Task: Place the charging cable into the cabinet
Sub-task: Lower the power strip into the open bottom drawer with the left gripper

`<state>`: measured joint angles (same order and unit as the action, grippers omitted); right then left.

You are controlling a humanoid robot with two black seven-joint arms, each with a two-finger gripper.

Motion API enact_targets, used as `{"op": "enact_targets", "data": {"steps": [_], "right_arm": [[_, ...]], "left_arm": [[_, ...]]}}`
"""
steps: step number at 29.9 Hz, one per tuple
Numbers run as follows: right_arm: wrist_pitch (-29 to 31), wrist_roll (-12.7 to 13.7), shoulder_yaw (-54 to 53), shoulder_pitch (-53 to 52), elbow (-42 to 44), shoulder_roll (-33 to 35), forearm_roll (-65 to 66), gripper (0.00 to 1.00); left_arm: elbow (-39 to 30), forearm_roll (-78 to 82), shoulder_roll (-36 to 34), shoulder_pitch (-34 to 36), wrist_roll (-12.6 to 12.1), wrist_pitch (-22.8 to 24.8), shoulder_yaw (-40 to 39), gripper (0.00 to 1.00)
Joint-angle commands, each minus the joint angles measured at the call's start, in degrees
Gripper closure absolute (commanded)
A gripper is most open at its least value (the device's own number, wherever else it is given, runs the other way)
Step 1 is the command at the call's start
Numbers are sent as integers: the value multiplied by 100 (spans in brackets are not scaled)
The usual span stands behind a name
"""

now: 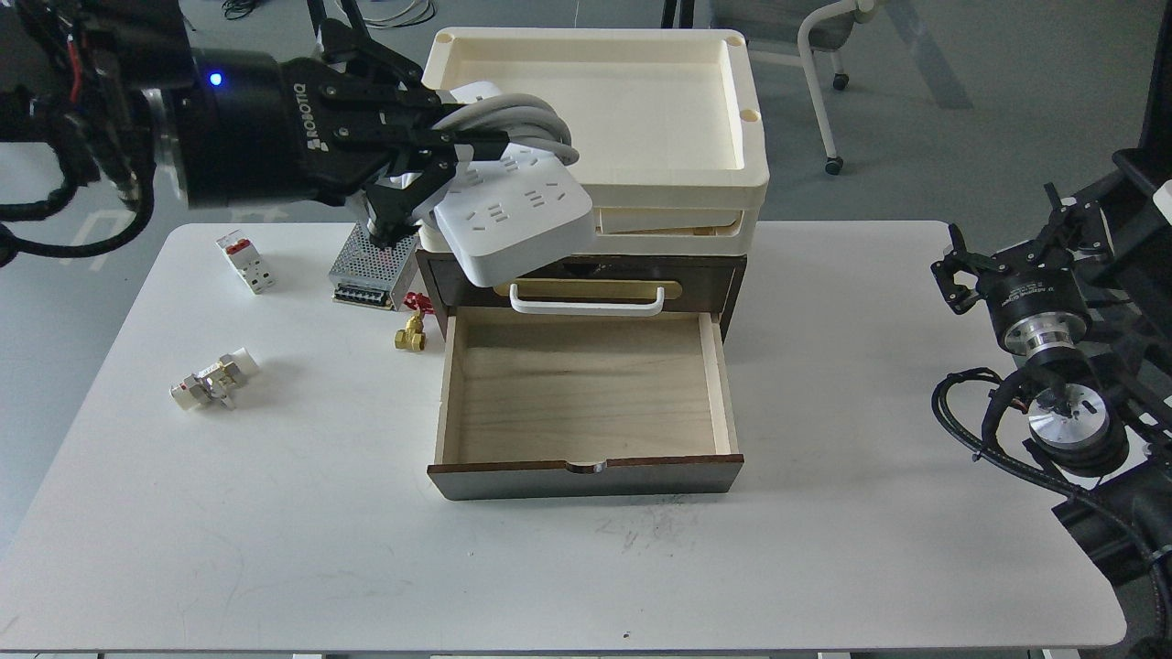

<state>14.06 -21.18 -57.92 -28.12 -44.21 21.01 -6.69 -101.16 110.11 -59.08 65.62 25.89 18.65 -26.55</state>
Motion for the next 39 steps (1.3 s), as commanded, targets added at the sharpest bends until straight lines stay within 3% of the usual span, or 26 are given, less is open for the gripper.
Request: {"op": "enact_targets", "data": {"steps": [1, 6, 9, 15, 22, 27, 39], "right_arm": [[0, 0, 0, -1, 0, 8, 1, 0], [0, 0, 0, -1, 0, 0, 1, 0], [0, 0, 0, -1, 0, 8, 1, 0], [0, 0, 0, -1, 0, 8, 1, 0], [0, 0, 0, -1, 0, 0, 1, 0], [0, 0, 0, -1, 0, 0, 1, 0], [0, 0, 0, -1, 0, 0, 1, 0]], "left_arm": [[0, -16, 168, -470, 21, 25, 1, 94], [0, -16, 624, -901, 197, 42, 27, 94], [0, -16, 976, -1068, 180, 77, 124, 93], [253, -25, 1749, -1463, -242, 218, 230, 93], [913, 142, 2190, -1763, -383, 210, 274, 93], [1343, 783, 2418, -1930, -611, 218, 274, 93], [2135, 1100, 2831, -2282, -708, 209, 265, 92]]}}
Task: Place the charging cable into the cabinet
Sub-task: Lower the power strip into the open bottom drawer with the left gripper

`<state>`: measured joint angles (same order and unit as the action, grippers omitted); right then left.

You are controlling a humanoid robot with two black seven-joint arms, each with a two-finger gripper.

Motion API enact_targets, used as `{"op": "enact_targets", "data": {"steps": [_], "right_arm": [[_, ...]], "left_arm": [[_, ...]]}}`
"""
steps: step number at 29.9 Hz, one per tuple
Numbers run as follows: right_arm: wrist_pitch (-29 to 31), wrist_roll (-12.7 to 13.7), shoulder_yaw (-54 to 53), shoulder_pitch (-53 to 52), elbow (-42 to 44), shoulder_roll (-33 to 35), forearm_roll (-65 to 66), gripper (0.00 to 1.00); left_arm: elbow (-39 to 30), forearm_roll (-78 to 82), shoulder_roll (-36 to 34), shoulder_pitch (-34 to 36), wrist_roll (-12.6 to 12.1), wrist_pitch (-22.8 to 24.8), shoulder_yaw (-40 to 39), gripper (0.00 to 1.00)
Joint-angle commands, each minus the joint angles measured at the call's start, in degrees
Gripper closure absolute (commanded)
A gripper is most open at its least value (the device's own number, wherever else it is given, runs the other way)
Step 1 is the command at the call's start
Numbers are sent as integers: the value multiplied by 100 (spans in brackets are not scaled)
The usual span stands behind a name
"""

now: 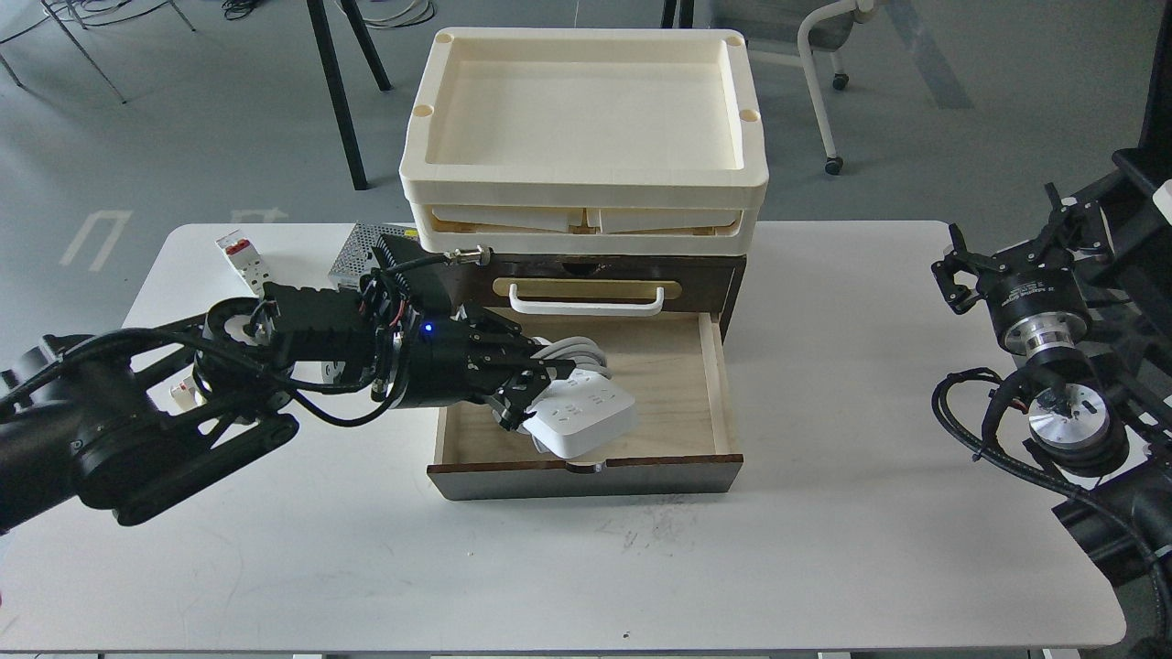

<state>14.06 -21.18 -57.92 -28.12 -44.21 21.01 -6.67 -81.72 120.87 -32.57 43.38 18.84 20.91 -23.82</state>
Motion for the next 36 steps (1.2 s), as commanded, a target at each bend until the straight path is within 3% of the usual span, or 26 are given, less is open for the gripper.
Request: {"op": "enact_targets", "data": {"steps": [1, 17, 22, 27, 29, 32, 34, 36], "right_arm": [[0, 0, 0, 0, 0, -1, -1, 0], [9, 0, 0, 0, 0, -1, -1, 0], [0, 0, 0, 0, 0, -1, -1, 0], [0, 0, 0, 0, 0, -1, -1, 0], [0, 0, 0, 0, 0, 8, -1, 0], [0, 0, 0, 0, 0, -1, -1, 0], [0, 0, 0, 0, 0, -1, -1, 0], [0, 0, 0, 0, 0, 8, -1, 0]], "left_arm": [[252, 59, 242, -66, -3, -17, -9, 92], [859, 130, 805, -49, -170, -96, -70, 88], [877, 191, 805, -57, -442, -96, -62, 84], [938, 200, 858, -57, -530, -96, -70, 83], [938, 200, 866, -57, -600, -96, -79, 78], [938, 191, 910, -66, -898, -104, -79, 50], [938, 182, 928, -66, -1075, -113, -88, 48], [895, 174, 919, -66, -1093, -139, -97, 46]]}}
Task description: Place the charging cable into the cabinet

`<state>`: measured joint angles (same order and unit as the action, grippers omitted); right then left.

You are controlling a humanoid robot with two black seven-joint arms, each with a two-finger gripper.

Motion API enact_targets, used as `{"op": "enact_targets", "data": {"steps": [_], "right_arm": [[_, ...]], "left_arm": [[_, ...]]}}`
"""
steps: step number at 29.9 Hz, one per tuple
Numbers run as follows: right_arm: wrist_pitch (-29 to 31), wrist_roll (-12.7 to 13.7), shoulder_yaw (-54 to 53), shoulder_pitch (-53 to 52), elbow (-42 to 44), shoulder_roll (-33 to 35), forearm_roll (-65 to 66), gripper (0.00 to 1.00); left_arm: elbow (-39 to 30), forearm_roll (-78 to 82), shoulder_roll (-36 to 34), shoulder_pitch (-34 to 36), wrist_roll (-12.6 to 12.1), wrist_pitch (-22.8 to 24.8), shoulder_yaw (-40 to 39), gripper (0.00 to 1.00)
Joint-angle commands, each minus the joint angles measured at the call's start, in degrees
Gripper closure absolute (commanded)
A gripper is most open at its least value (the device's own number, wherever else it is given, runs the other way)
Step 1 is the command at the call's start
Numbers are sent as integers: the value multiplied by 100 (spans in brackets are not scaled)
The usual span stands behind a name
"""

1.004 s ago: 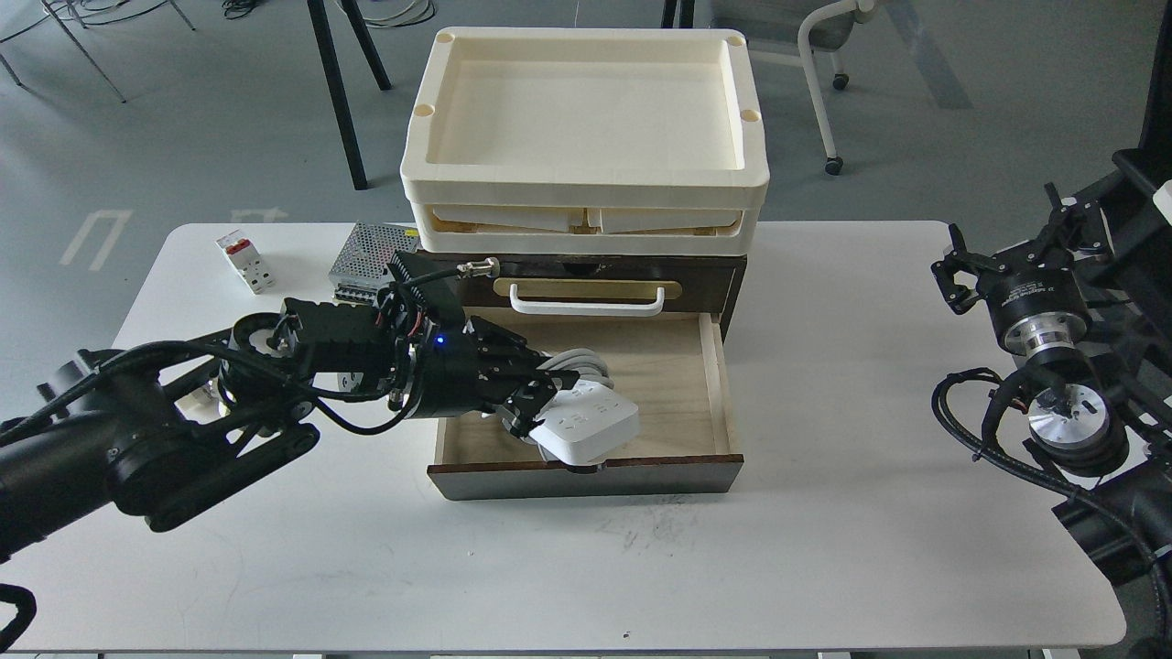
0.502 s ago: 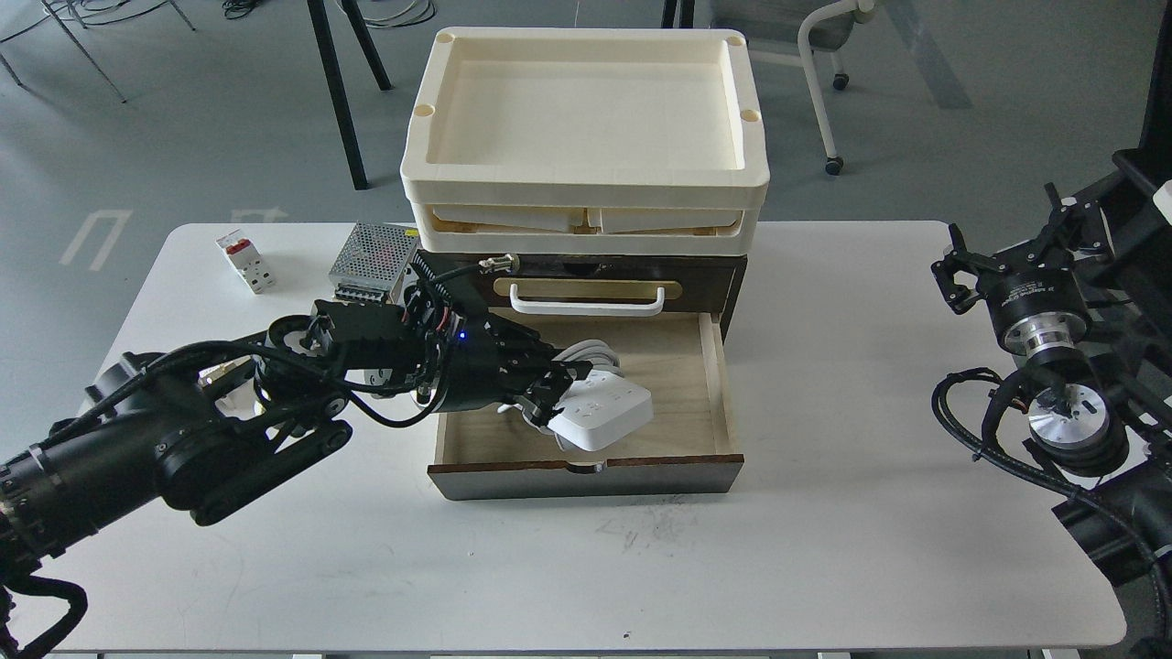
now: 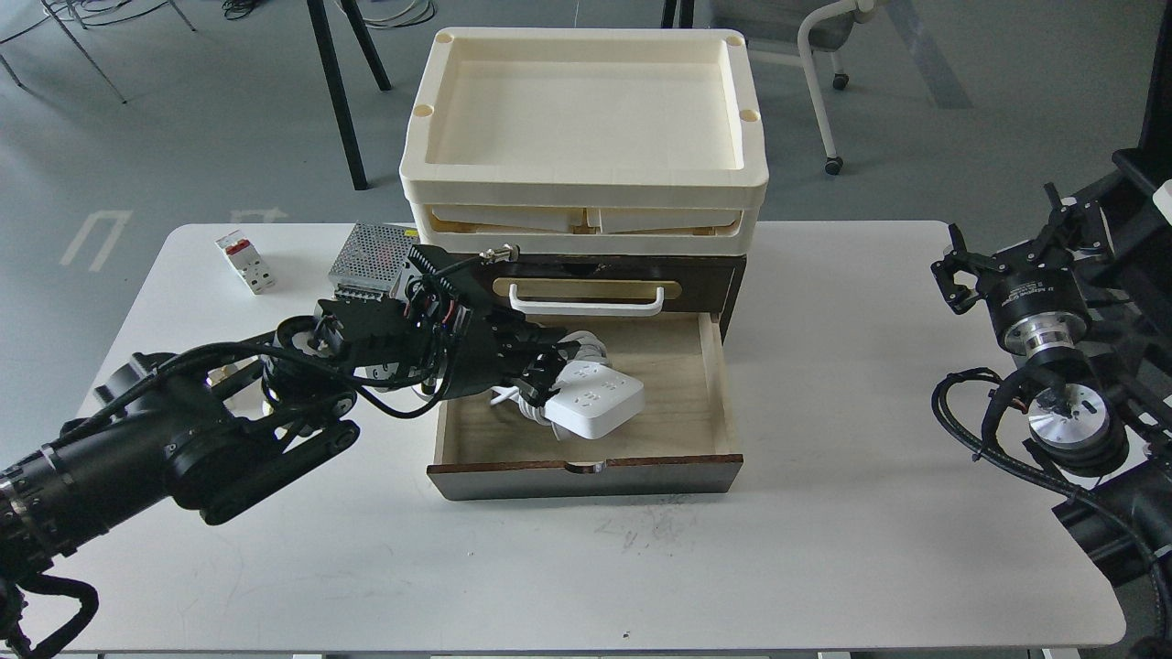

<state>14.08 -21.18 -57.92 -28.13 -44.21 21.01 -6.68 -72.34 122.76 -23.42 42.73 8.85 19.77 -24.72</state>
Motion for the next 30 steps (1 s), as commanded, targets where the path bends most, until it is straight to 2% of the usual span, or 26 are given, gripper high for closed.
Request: {"op": "enact_targets", "data": {"steps": [1, 3, 5, 6, 8, 11, 13, 14, 19, 22, 24, 28, 30], "right_arm": [[-1, 0, 0, 1, 0, 8, 0, 0], [-1, 0, 0, 1, 0, 0, 0, 0], [-1, 0, 0, 1, 0, 0, 0, 0], [-1, 0, 0, 1, 0, 0, 0, 0], [-1, 0, 0, 1, 0, 8, 0, 0], [-1, 0, 0, 1, 0, 8, 0, 0], [-1, 0, 0, 1, 0, 0, 0, 0], [-1, 0, 0, 1, 0, 8, 0, 0], [-1, 0, 0, 1, 0, 0, 0, 0], [-1, 0, 0, 1, 0, 0, 0, 0], [-1, 0, 0, 1, 0, 0, 0, 0], [-1, 0, 0, 1, 0, 0, 0, 0], [7, 9, 0, 1, -9, 0, 0, 0]], "left_arm": [[-78, -15, -14, -1, -86, -35, -15, 44], [-192, -41, -75, -1, -42, -79, -33, 38], [-403, -146, -101, -1, 11, -219, -94, 27], [-525, -304, -119, -1, 115, -315, -199, 20], [-754, -821, -215, -10, 483, -491, -427, 14], [-1062, -2120, -391, -19, 1143, -466, -840, 13], [-1142, -3165, -514, -10, 1329, -344, -1243, 9], [-1151, -3693, -567, -10, 1347, -221, -1446, 7], [-1072, -6347, -734, -10, 1294, 823, -3018, 6], [-783, -7377, -805, 25, 1172, 823, -3582, 6], [-449, -7844, -840, 77, 1005, 823, -3759, 6], [289, -8820, -840, 104, 364, 823, -3856, 5], [588, -9294, -822, 78, 144, 823, -3882, 5]]}}
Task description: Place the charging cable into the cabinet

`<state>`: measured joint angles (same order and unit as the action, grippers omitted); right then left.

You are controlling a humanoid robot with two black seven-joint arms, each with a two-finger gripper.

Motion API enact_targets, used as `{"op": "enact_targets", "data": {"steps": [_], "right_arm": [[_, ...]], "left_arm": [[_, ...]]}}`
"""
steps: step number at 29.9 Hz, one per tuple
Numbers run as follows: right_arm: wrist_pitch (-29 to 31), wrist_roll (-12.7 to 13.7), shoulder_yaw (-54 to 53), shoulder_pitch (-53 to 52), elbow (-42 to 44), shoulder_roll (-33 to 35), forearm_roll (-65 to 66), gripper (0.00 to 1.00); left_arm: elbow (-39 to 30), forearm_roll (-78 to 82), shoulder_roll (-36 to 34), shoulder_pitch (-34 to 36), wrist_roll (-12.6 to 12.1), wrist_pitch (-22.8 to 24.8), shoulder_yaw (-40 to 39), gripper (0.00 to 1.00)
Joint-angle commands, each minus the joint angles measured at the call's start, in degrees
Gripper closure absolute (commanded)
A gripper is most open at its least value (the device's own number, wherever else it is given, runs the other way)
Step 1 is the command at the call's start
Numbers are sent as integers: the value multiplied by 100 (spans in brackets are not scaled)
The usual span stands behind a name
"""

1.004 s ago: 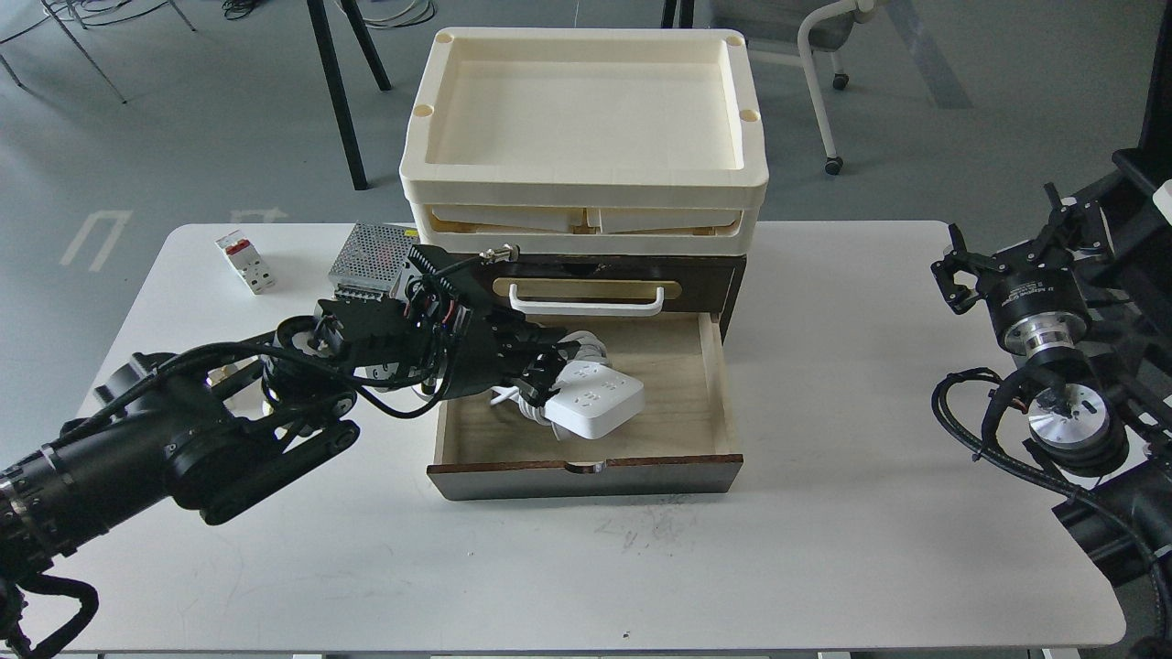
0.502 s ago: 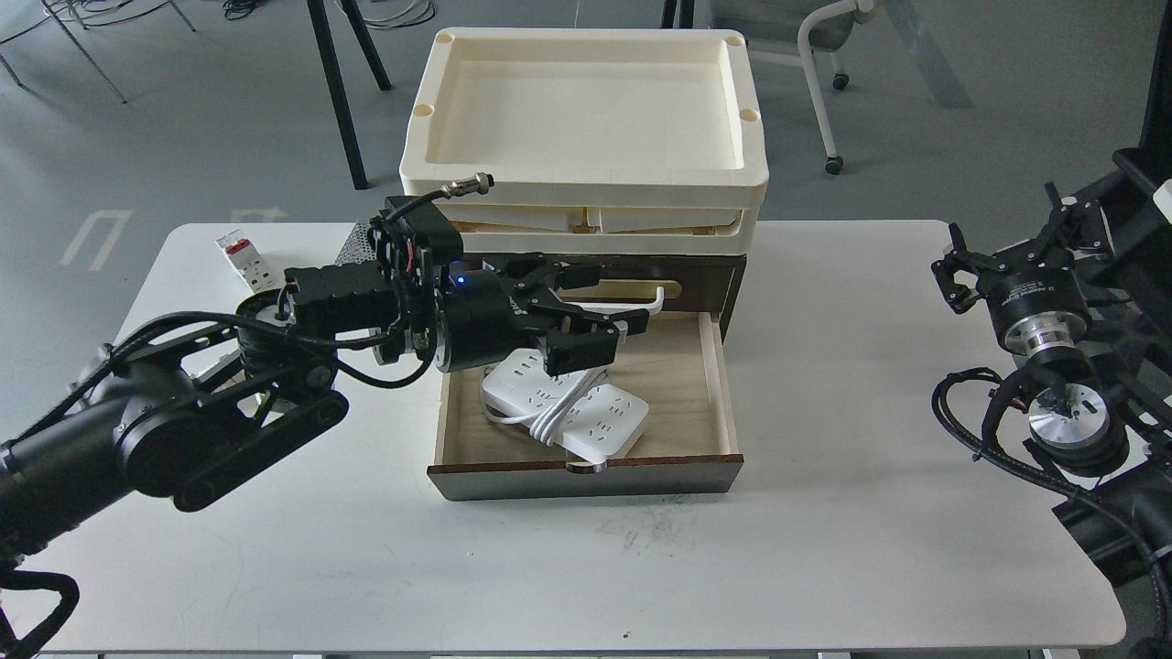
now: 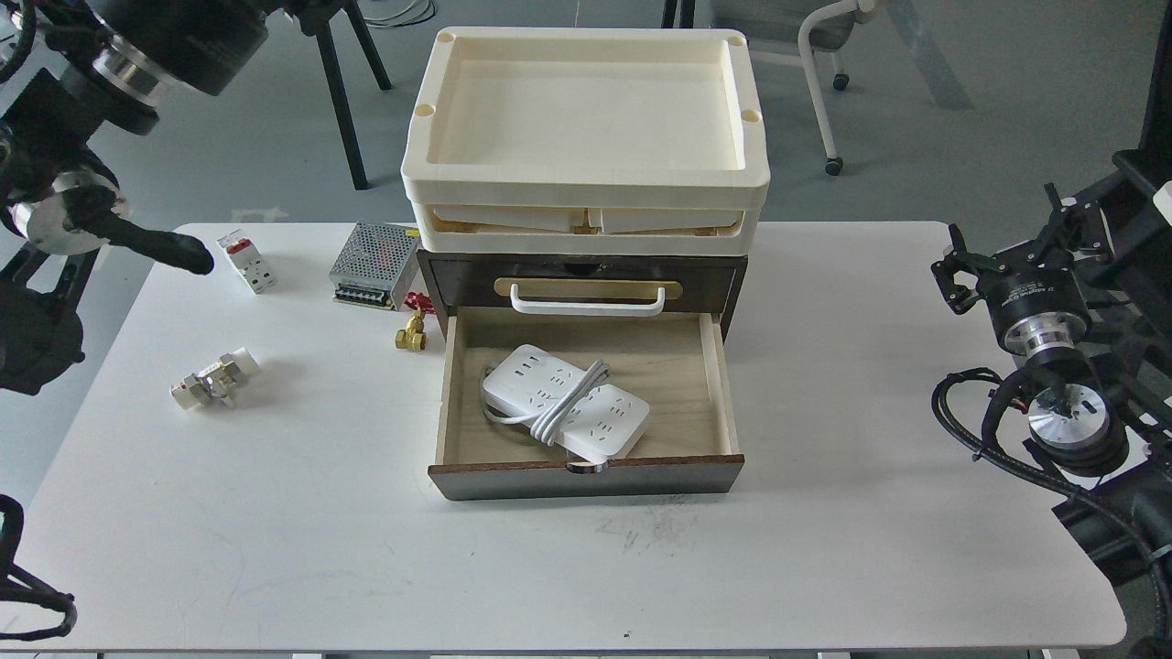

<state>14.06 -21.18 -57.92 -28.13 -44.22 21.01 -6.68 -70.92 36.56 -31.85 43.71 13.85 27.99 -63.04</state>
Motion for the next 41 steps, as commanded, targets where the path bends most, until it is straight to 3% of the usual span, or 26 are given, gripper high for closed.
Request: {"op": "enact_targets", "data": {"steps": [1, 11, 19, 30, 41], "right_arm": [[9, 9, 9, 0, -8, 0, 0, 0], [53, 18, 9, 18, -105, -9, 0, 0], [53, 9, -26, 9, -87, -9, 0, 0], [27, 9, -114, 9, -78, -9, -9, 0], [53, 17, -97, -79, -78, -9, -9, 0]], "left_arm": [[622, -963, 21, -56, -400, 1, -68, 4], [2564, -3487, 47, -521, -410, 1, -77, 1], [3593, -3717, 521, -925, -524, 1, 20, 1], [4147, -3726, 969, -1040, -568, 1, 161, 1], [4165, -3735, 1260, -1040, -559, 1, 152, 1]]}}
